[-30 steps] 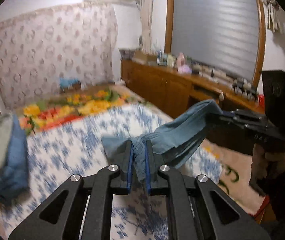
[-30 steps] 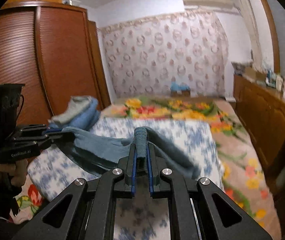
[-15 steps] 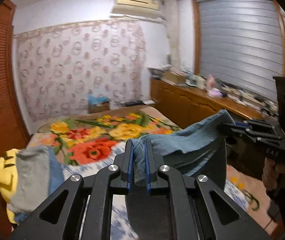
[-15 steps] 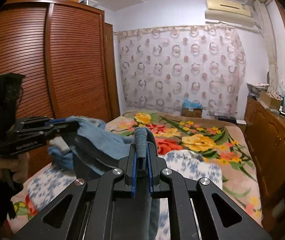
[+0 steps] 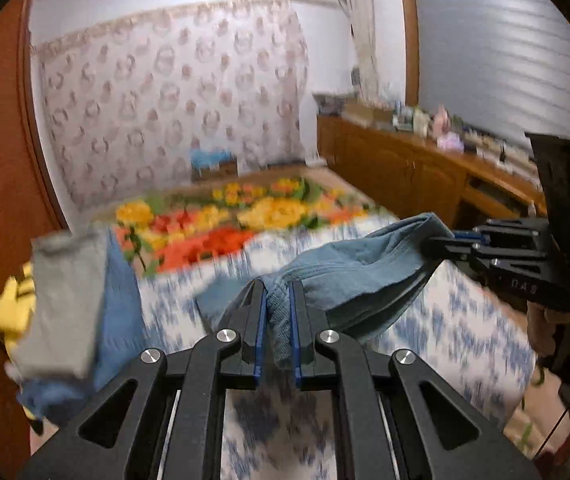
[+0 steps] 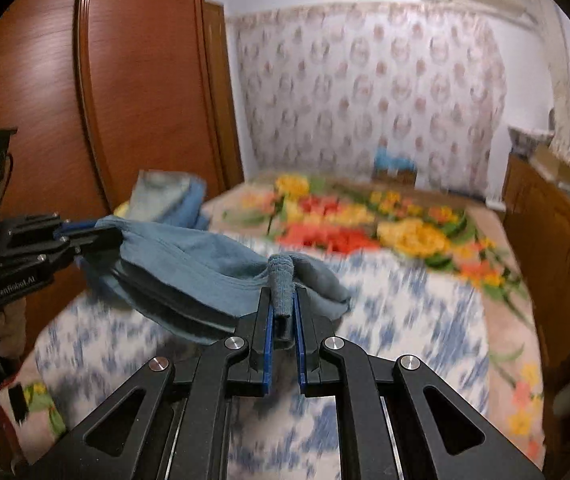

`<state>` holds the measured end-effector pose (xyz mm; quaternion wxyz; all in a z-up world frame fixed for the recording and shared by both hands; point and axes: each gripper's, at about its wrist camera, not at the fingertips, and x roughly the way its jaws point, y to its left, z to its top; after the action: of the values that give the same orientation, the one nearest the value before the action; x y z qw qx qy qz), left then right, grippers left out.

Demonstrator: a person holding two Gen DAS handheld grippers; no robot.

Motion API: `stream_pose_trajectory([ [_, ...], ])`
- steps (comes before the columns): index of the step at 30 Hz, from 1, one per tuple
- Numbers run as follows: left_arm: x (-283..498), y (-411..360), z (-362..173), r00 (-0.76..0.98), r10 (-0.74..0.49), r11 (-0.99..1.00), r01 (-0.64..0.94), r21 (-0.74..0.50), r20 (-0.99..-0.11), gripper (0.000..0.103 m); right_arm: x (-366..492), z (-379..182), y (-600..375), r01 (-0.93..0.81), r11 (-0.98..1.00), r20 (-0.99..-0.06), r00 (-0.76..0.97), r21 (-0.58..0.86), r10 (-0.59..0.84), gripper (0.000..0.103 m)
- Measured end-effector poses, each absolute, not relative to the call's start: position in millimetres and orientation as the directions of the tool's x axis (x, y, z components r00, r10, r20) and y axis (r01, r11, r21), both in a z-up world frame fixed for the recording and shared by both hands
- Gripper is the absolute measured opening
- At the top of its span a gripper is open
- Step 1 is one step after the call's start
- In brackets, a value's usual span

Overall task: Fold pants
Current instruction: 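Lift the shorts with both tools and fold the legs toward the waistband, then lower the folded shorts onto the bed with both tools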

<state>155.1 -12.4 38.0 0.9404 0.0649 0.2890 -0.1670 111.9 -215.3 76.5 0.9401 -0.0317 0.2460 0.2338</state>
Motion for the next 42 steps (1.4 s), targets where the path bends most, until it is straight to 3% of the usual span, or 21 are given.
stream_pose_trajectory([
  [13,95,-12,-20,0.675,-0.306,0.925,0.378,-0.041,-0.672,0.011,74,38,-227,-0.500,0.858,-0.570,0.675,0.116,0.470,0.009],
  [42,31,-25,-34,0.635,-0.358,0.902,0.425,-0.078,-0.684,0.011,17,6,-246,-0.482,0.851,-0.587,0.634,0.210,0.504,0.009],
])
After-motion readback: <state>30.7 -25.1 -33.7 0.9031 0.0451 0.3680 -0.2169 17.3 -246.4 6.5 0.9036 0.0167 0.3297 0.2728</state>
